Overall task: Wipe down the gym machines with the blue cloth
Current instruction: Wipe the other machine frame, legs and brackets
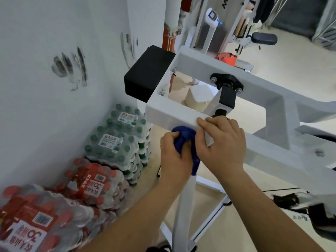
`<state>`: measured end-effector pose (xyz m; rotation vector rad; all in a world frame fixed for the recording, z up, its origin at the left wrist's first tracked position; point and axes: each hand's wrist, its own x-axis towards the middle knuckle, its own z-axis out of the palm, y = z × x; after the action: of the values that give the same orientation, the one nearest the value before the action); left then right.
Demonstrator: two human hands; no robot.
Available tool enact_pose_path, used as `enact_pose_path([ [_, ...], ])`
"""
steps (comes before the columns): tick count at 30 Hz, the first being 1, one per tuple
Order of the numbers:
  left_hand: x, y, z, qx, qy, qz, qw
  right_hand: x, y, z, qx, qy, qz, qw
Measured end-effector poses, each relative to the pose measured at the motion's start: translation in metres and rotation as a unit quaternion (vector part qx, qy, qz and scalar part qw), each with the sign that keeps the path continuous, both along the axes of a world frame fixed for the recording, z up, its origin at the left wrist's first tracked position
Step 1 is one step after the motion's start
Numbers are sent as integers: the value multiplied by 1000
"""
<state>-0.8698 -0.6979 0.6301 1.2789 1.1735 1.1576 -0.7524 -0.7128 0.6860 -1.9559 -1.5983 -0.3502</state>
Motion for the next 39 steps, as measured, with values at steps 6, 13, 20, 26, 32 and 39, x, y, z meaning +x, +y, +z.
enact_pose_path([
  [6, -33, 47, 21, -37, -13, 153, 988, -2, -10, -1, -37, 54, 22, 998],
  [13, 1, -10, 24, -153, 17, -84, 985, -27, -66, -1, 58, 162, -51, 984],
  [20, -3, -27, 52, -264, -39, -219, 939, -33, -99, -30, -4, 489, -45, 871],
  [26, -16, 3, 69, -43, 143, -253, 956, -12, -103, -10, 81, 593, -153, 787],
  [32, 2, 75, 82, 400, 426, -195, 787, -3, -90, 8, 176, 504, -285, 796],
  [39, 6, 84, 66, 410, 400, -183, 799, -47, -20, -14, 221, 503, -242, 800],
])
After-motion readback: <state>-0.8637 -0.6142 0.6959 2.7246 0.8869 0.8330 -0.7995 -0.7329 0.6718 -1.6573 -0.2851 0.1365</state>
